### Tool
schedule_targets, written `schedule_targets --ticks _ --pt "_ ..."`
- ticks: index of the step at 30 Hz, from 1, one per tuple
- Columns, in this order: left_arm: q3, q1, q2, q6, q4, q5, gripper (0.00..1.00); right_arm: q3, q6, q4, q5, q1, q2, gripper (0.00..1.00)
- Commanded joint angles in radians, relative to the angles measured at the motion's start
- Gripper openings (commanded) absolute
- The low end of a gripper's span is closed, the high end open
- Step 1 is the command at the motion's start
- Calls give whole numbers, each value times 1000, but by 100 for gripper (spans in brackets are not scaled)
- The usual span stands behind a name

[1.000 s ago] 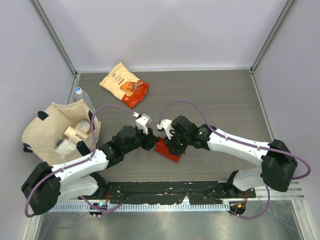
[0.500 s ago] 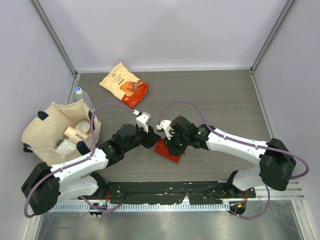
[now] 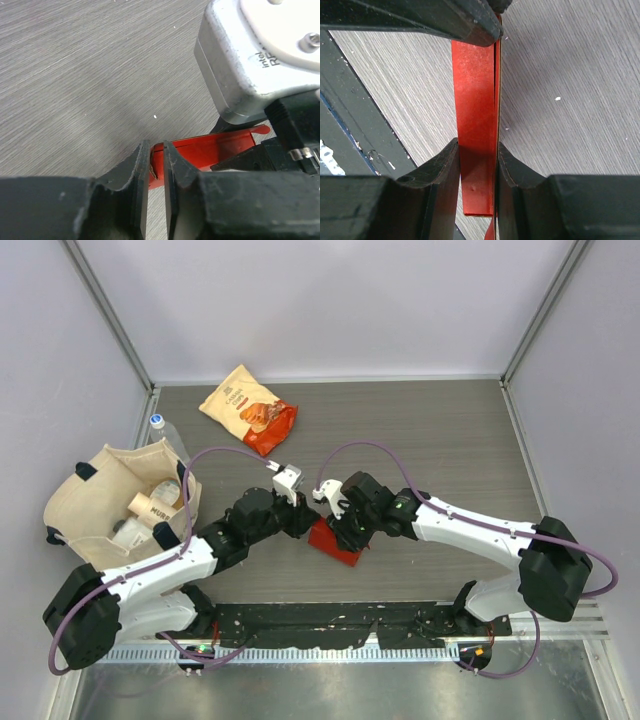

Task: Fold the paper box

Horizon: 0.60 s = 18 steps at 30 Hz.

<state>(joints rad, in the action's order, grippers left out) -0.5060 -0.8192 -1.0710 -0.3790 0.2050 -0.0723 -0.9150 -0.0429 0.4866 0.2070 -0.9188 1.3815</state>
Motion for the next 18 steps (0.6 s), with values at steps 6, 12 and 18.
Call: schedule_targets --ticks 6,12,18 --pt "-29 -6 -14 11 25 14 9 -16 21 -59 22 3 -16 22" --pt "-8 -38 -1 -17 24 130 0 -33 38 -74 -60 1 19 20" --pt "41 -95 5 -12 62 241 0 -54 41 -100 -135 1 56 21"
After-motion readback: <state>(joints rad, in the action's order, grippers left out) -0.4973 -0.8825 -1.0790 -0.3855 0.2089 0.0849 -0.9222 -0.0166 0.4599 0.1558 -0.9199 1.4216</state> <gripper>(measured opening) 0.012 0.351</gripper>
